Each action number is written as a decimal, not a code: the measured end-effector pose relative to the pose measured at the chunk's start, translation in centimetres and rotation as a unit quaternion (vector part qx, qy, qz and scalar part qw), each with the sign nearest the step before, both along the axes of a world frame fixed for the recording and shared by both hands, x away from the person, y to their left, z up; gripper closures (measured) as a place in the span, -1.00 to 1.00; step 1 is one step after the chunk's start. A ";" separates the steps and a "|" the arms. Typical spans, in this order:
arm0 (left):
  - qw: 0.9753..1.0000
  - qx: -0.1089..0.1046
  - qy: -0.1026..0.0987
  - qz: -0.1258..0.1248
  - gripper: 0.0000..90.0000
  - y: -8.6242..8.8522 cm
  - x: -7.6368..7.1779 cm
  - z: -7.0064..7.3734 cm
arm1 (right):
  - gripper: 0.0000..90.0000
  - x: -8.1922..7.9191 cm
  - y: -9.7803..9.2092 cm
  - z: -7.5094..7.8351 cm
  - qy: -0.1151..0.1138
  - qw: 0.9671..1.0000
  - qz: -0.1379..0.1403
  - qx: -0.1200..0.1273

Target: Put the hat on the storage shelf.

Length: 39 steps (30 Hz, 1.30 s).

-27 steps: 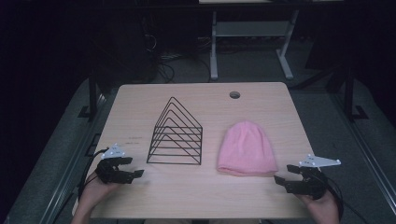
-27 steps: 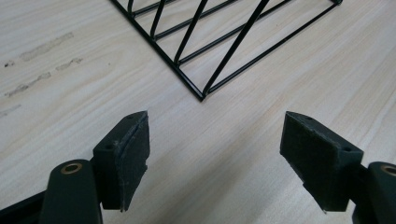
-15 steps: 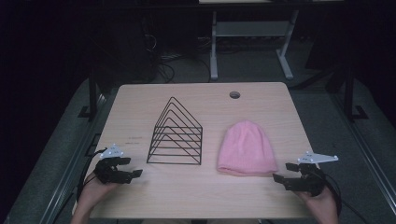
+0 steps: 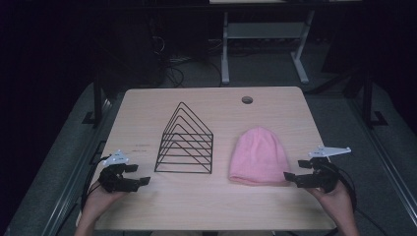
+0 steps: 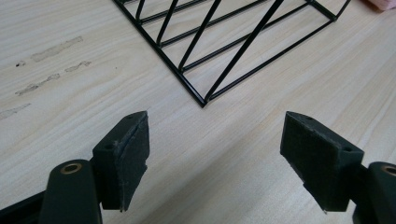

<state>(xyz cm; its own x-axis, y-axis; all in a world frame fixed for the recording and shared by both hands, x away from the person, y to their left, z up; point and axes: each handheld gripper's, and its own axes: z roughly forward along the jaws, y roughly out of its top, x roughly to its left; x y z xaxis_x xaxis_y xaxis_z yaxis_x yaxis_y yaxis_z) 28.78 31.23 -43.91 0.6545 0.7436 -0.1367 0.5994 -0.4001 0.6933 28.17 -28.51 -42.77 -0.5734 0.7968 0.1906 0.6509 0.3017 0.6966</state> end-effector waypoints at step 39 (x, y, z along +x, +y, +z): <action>1.000 0.008 0.005 -0.007 -0.47 0.0 0.2 0.1 | -0.61 8.8 3.2 2.6 0.070 0.995 0.048 -0.047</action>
